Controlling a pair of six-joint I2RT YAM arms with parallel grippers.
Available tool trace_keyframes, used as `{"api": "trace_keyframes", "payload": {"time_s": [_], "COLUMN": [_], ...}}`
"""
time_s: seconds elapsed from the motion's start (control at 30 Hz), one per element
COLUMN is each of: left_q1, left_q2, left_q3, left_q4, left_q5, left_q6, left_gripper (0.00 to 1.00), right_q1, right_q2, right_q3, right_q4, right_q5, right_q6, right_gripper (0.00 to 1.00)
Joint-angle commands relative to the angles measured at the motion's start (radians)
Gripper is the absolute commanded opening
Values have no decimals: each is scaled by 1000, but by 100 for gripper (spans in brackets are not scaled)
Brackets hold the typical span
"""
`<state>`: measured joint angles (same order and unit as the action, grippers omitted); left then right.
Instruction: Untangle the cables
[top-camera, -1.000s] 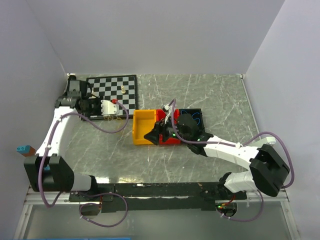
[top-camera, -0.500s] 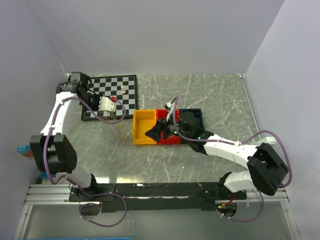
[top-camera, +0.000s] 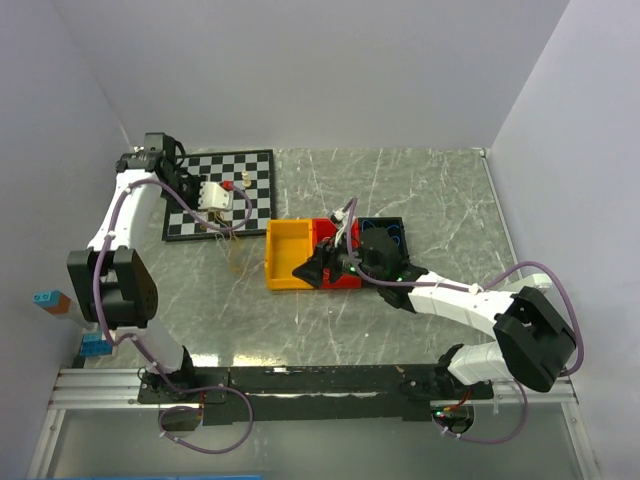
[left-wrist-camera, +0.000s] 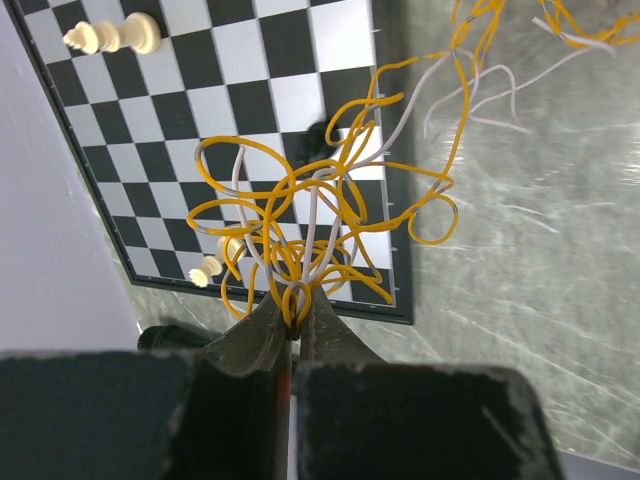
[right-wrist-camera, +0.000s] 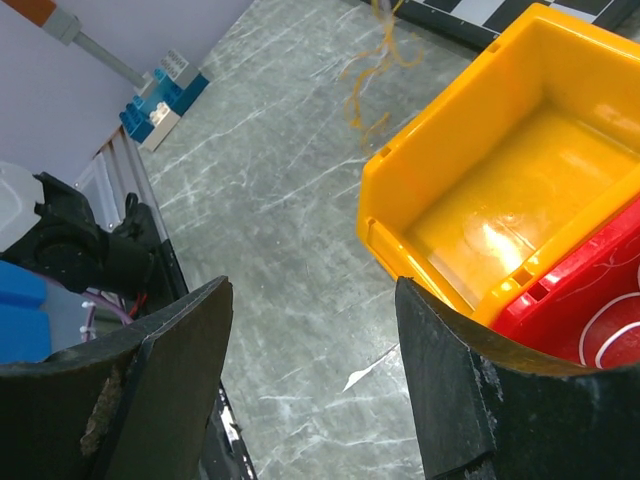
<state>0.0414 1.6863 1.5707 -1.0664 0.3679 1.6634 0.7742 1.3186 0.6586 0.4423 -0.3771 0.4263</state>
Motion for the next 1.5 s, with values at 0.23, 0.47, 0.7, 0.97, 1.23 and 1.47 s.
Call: {"api": "trace_keyframes", "payload": {"time_s": [0.23, 0.47, 0.7, 0.97, 1.23, 1.47], "left_q1": [0, -87, -335, -596, -747, -758], "left_q2": [-3, -184, -448, -556, -611, -686], "left_q3": [66, 66, -75, -227, -418, -642], "left_q4": [-6, -228, -291, -239, -26, 204], "left_q5": [88, 279, 398, 284, 188, 172], "left_q6": [-27, 36, 133, 154, 339, 677], "left_gripper": [1, 1, 1, 1, 1, 1], "right_q1": [-6, -4, -12, -39, -46, -47], "right_q2": [-73, -159, -310, -469, -504, -461], "right_q3": [-27, -24, -56, -103, -221, -266], "right_q4": [52, -2, -92, -203, -203, -149], "right_q5": [-2, 20, 95, 135, 142, 127], "right_q6": [-1, -27, -63, -83, -52, -40], "right_gripper": [73, 75, 77, 78, 78, 78]}}
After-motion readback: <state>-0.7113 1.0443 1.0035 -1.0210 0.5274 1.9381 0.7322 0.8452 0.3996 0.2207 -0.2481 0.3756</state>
